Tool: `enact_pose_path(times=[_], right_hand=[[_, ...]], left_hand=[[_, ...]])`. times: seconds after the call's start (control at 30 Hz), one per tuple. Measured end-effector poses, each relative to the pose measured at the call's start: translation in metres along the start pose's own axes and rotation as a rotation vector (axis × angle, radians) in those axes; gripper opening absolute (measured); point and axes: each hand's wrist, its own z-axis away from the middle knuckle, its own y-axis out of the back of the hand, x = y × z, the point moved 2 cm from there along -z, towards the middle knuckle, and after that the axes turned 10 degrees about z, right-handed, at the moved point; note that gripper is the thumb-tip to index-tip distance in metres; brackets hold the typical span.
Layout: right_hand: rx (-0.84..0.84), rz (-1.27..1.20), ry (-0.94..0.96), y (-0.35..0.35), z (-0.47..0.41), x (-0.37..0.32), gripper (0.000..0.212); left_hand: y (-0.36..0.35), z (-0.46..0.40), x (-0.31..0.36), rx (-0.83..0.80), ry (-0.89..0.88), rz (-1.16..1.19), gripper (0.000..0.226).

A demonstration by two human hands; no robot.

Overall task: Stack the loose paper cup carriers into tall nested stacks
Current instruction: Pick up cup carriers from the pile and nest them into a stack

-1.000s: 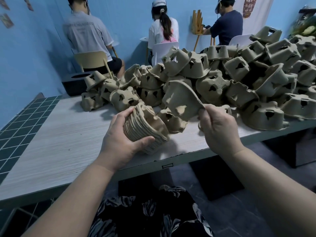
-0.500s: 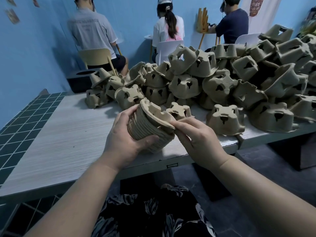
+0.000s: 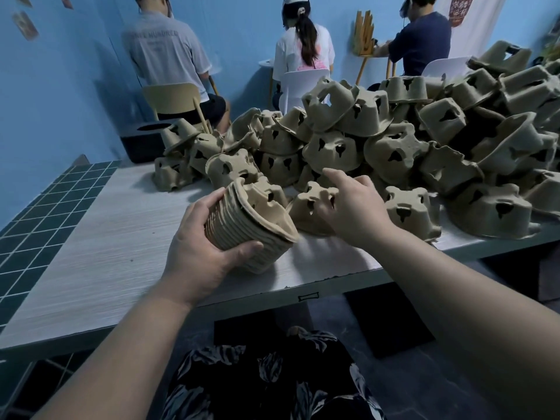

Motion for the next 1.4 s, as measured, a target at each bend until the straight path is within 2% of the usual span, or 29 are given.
enact_pose_path(times=[0.13, 0.27, 0.53, 0.77, 0.93, 1.03, 1.1, 1.2, 1.33, 1.4], right_hand=[[-0.122, 0.143, 0.052, -0.013, -0.012, -0.004, 0.065], [-0.066, 0.149, 0.058, -0.013, -0.009, -0.001, 0.059], [-0.073, 0.153, 0.025, -0.005, -0.002, 0.002, 0.056], [-0.005, 0.058, 0.005, 0.008, 0.004, 0.002, 0.046], [0.145, -0.124, 0.000, 0.022, 0.007, 0.002, 0.058], [0.104, -0.179, 0.003, 0.019, 0.017, 0.005, 0.068], [0.076, -0.199, -0.006, 0.017, 0.026, 0.007, 0.066], [0.106, -0.202, -0.013, 0.018, 0.035, 0.010, 0.055], [0.144, -0.144, -0.017, 0.023, 0.038, 0.012, 0.067], [0.175, -0.074, 0.041, 0.024, 0.038, 0.012, 0.057]], left_hand=[[0.001, 0.000, -0.001, -0.011, 0.014, -0.011, 0.096], [0.001, 0.000, -0.002, -0.004, 0.006, 0.002, 0.090], [-0.003, -0.002, -0.002, -0.009, -0.011, -0.043, 0.095], [-0.003, -0.001, -0.003, -0.008, -0.002, -0.051, 0.100], [-0.002, -0.001, -0.001, -0.002, -0.005, -0.057, 0.097], [-0.002, 0.000, -0.001, 0.001, 0.006, -0.059, 0.103], [-0.002, 0.000, -0.002, -0.003, 0.010, -0.060, 0.108], [-0.002, 0.000, -0.002, -0.007, 0.018, -0.063, 0.111], [-0.003, 0.000, -0.001, -0.006, 0.013, -0.050, 0.101], [-0.003, 0.000, 0.000, -0.004, 0.010, -0.045, 0.097]])
